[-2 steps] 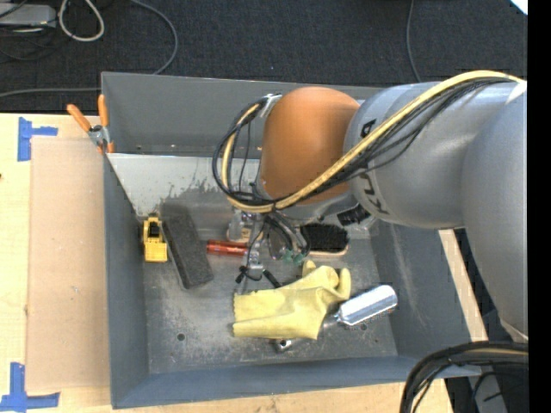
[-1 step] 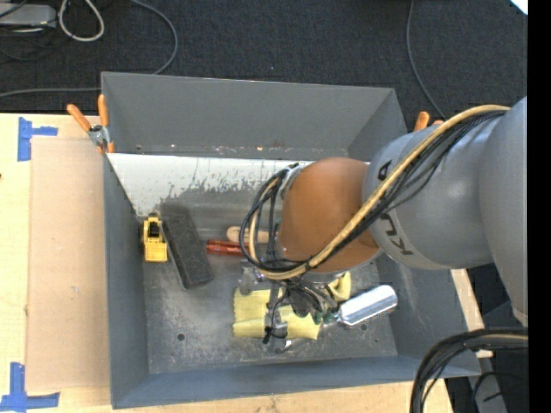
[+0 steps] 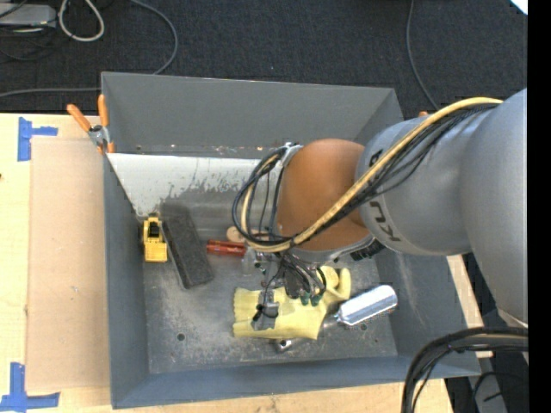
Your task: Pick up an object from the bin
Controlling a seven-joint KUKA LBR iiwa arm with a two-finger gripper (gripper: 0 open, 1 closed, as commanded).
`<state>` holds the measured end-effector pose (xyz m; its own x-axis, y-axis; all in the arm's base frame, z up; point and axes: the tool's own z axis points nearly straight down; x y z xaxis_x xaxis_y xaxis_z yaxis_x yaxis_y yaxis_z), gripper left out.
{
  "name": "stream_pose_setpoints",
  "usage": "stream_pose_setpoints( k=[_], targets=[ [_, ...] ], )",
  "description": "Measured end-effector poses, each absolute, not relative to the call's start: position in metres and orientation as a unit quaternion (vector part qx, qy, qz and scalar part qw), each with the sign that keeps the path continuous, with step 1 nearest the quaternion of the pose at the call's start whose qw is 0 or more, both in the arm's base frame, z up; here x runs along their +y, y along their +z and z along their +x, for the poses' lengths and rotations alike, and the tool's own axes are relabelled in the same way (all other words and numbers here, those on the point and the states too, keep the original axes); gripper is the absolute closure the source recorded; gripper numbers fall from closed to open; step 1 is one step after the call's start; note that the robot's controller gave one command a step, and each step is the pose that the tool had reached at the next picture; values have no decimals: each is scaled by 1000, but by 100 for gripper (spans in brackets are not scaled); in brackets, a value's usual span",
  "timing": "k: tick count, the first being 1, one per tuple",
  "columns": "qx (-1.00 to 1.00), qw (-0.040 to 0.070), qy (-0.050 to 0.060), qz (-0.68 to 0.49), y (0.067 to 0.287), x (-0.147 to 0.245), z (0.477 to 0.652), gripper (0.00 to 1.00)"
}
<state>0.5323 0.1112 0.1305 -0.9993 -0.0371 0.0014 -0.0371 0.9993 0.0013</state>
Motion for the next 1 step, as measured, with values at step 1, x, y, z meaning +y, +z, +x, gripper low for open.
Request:
stream_pose_setpoints(
  k=[1],
  targets=[
    [-978,5,-1,207,74,80,487,0]
  ],
)
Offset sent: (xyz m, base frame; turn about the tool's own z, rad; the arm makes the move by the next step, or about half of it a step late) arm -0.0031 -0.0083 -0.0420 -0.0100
